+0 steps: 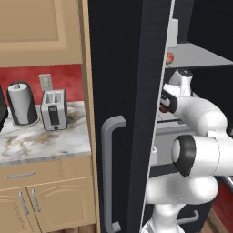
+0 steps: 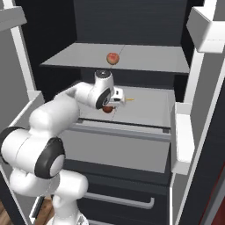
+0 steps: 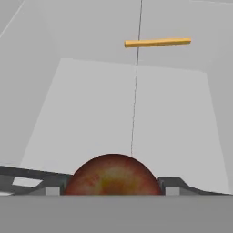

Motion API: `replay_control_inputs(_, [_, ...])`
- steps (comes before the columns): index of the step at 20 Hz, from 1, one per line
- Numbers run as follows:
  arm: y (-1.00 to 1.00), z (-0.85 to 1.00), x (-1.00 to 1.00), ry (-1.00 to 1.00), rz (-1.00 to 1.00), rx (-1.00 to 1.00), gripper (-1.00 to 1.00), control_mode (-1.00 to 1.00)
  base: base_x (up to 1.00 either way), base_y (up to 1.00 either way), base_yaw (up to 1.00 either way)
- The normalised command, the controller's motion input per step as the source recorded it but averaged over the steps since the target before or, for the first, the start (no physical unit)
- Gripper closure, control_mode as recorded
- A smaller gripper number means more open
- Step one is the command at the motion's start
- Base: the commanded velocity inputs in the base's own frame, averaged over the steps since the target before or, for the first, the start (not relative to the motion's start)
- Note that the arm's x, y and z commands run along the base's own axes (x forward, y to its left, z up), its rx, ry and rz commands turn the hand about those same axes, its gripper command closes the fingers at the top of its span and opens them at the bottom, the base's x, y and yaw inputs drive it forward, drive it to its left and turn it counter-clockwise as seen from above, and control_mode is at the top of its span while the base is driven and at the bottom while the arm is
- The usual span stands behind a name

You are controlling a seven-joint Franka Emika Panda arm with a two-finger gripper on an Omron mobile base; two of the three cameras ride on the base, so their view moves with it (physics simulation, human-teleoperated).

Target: Pick up the apple and peach from the fridge and place one fruit on each plate on the dining counter.

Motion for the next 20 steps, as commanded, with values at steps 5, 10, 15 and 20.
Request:
replay_control_inputs(5, [0.00,0.99,-0.98,0.05,0.00,0.06,1.00,-1.00,0.00,0.00,0.00])
replay_control_inputs(10, [0.00,0.70,-0.99,0.16,-0.05,0.08,1.00,-1.00,0.00,0.00,0.00])
replay_control_inputs(15, [0.05,0.25,-0.94,0.09,-0.05,0.04,1.00,-1.00,0.00,0.00,0.00])
replay_control_inputs(20, [0.16,0.01,-0.63,-0.08,-0.02,0.00,1.00,-1.00,0.00,0.00,0.00])
